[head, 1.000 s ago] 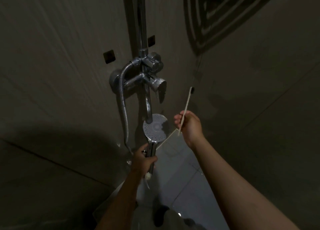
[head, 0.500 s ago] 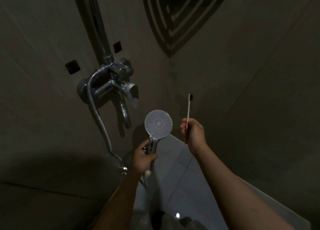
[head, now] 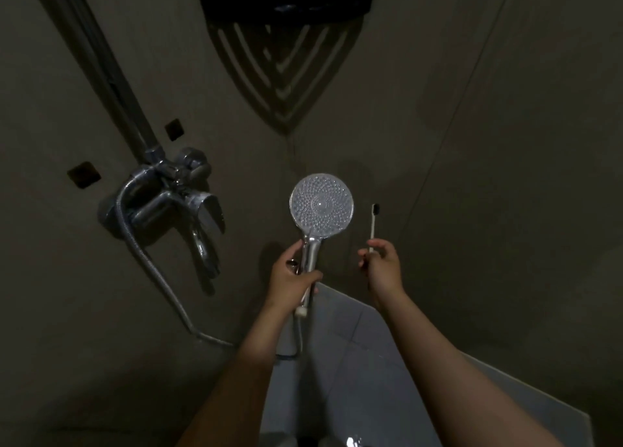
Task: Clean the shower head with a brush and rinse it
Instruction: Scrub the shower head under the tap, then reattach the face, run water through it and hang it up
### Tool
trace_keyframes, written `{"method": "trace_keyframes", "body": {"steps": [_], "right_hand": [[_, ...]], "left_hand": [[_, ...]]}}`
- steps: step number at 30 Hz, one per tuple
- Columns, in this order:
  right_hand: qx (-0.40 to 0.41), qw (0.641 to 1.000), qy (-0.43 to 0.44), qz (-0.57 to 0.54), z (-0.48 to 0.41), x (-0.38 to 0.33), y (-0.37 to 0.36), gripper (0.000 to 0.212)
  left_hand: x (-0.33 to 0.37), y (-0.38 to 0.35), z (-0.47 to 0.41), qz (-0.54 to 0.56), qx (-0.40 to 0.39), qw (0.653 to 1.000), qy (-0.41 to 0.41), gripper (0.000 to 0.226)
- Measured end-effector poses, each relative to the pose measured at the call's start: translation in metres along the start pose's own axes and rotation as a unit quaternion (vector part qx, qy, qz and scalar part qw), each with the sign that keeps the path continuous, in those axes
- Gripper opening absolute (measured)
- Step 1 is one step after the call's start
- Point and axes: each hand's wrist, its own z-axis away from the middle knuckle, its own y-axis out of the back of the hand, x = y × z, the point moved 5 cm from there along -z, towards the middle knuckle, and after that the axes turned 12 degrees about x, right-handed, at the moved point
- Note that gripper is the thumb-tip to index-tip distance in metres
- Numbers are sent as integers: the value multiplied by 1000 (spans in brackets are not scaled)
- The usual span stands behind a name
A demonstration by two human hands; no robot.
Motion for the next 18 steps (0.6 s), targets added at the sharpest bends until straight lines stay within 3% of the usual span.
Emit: {"method": "trace_keyframes", "body": {"steps": [11, 18], "right_hand": [[-77, 995, 70, 6, -11, -74, 26, 22], [-174, 975, 118, -73, 0, -148, 51, 23]], "left_hand": [[99, -76, 34, 36, -49, 993, -103, 76], [145, -138, 69, 68, -106, 979, -158, 68]]}}
